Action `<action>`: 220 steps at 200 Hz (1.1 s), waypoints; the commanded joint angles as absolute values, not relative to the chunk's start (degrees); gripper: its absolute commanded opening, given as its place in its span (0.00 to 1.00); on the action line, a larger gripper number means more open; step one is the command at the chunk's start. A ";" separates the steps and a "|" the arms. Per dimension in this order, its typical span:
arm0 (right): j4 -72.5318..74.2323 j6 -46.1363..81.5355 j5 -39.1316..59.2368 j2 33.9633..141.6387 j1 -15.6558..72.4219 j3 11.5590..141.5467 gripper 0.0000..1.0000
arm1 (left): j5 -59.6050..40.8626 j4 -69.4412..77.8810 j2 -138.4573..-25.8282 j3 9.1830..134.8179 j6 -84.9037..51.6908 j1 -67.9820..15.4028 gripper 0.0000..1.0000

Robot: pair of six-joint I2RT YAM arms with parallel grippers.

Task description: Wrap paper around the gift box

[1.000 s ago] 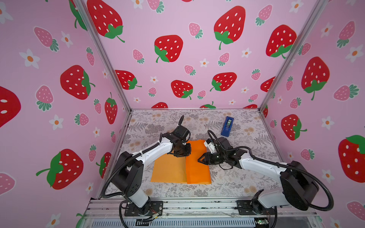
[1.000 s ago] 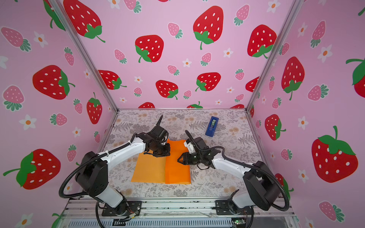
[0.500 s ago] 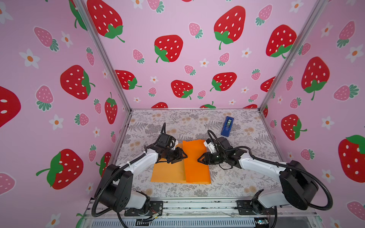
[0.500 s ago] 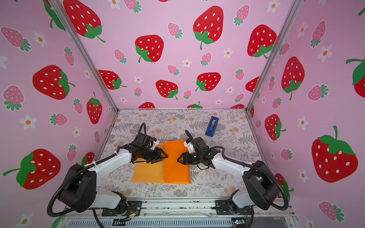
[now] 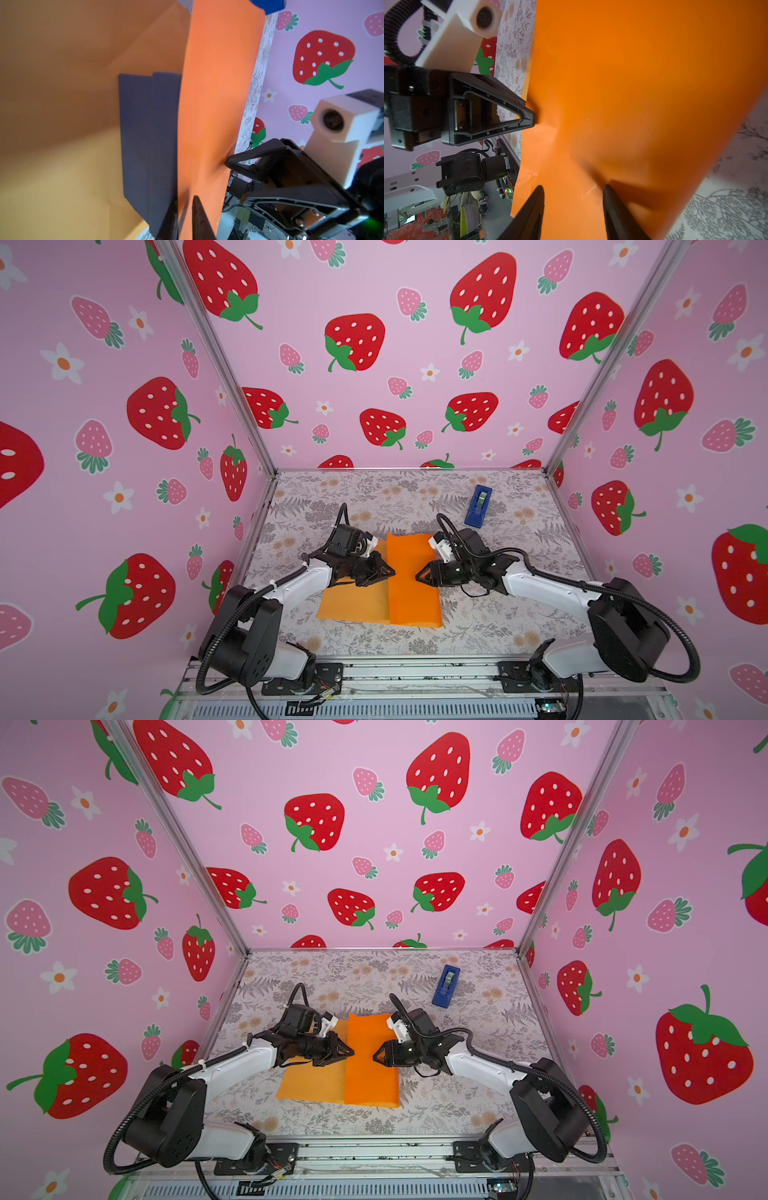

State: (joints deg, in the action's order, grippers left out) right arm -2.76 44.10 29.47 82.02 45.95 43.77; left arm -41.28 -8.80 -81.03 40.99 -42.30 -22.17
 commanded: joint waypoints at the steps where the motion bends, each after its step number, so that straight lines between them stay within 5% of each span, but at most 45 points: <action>1: -5.71 44.80 28.47 81.93 45.79 43.03 0.49 | -42.73 -9.71 -80.68 43.72 -41.43 -22.29 0.08; 25: -6.01 44.83 28.22 81.32 45.81 43.59 0.49 | -41.68 -12.25 -80.29 45.71 -40.17 -22.22 0.00; 220: -3.65 46.05 29.22 81.62 45.88 43.71 0.56 | -35.44 -23.12 -87.54 51.84 -33.40 -22.40 0.00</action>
